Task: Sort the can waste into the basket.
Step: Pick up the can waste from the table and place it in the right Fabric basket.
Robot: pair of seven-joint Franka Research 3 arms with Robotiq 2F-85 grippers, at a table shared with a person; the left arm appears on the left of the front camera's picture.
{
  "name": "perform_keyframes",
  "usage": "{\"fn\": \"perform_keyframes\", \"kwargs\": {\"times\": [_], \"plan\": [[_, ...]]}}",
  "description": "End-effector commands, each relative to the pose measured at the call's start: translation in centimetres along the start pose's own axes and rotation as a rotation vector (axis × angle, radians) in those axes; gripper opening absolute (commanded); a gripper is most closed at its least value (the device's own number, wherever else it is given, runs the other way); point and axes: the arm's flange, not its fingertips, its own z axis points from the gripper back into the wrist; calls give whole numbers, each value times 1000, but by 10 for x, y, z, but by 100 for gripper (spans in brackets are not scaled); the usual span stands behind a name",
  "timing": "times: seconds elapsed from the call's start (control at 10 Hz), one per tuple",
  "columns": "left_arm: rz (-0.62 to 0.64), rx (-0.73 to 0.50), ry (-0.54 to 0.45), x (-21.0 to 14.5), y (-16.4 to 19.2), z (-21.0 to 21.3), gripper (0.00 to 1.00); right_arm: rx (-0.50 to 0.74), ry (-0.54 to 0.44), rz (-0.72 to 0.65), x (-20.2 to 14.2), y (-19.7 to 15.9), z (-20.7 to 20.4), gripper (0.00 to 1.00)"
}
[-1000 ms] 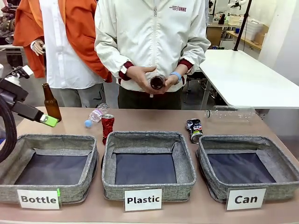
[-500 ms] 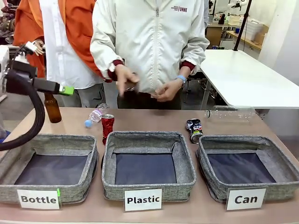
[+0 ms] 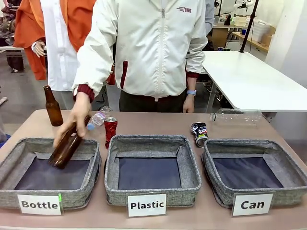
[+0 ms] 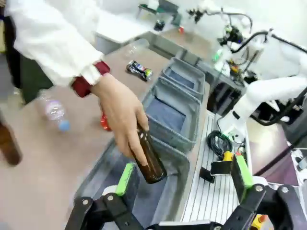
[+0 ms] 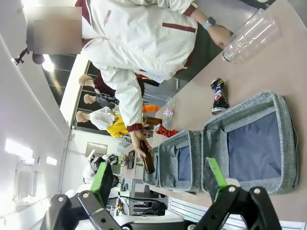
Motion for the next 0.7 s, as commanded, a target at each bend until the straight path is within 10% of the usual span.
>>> {"fn": "perform_keyframes", "kwargs": {"times": [0.0, 0.6], "plan": [[-45, 82, -170, -17, -1, 67, 100, 24, -14, 27, 4, 2, 1, 100], [-26, 224, -376, -110, -13, 152, 100, 24, -14, 27, 4, 2, 1, 100]]}}
